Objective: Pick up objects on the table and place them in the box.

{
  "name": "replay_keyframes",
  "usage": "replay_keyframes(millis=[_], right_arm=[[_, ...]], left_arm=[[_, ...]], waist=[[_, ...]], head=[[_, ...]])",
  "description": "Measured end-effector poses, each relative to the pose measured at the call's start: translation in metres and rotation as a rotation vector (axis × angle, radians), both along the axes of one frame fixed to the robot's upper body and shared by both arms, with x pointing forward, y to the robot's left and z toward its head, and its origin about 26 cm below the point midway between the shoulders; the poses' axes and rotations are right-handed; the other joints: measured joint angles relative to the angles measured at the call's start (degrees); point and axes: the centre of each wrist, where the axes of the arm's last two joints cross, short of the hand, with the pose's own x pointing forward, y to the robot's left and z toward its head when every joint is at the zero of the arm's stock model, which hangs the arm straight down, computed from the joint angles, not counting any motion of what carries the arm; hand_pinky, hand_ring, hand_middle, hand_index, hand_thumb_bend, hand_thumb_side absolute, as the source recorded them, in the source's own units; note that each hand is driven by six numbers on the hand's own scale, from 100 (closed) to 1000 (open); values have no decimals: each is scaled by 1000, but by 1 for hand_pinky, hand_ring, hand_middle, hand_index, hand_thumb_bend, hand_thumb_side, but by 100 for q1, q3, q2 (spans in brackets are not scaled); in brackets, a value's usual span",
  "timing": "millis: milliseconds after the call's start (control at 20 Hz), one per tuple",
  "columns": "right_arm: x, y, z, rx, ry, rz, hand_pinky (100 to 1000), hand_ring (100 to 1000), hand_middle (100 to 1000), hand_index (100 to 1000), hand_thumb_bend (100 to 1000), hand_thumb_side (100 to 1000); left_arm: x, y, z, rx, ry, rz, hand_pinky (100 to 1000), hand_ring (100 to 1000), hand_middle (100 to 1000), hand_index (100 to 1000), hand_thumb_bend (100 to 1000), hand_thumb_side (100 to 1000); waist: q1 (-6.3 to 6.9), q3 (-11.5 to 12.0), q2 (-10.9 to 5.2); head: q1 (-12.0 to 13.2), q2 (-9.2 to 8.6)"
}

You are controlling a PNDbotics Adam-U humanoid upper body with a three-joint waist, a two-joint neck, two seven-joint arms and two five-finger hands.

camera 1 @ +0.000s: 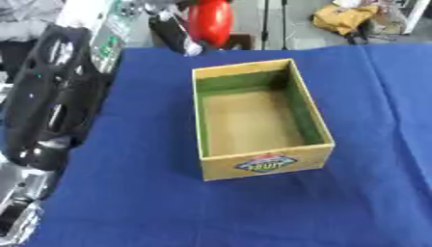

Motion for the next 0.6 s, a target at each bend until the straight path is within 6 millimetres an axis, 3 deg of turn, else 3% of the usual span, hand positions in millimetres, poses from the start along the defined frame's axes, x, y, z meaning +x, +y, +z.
replay_keyframes(millis=[300, 600], right_arm=[[2, 6, 3, 7, -13, 35, 699, 712, 655, 753, 100, 901], [3, 7, 4, 11, -16, 46, 699, 713, 655, 753, 100, 897]], left_arm=[[-8, -59, -46, 88, 21, -27, 242, 409, 362, 475, 100, 273], [10, -78, -94, 169, 111, 42, 271, 435, 395, 505, 100, 280]], waist=[[6, -146, 36], [56, -226, 107]], head=[[-5, -1], [64, -7]])
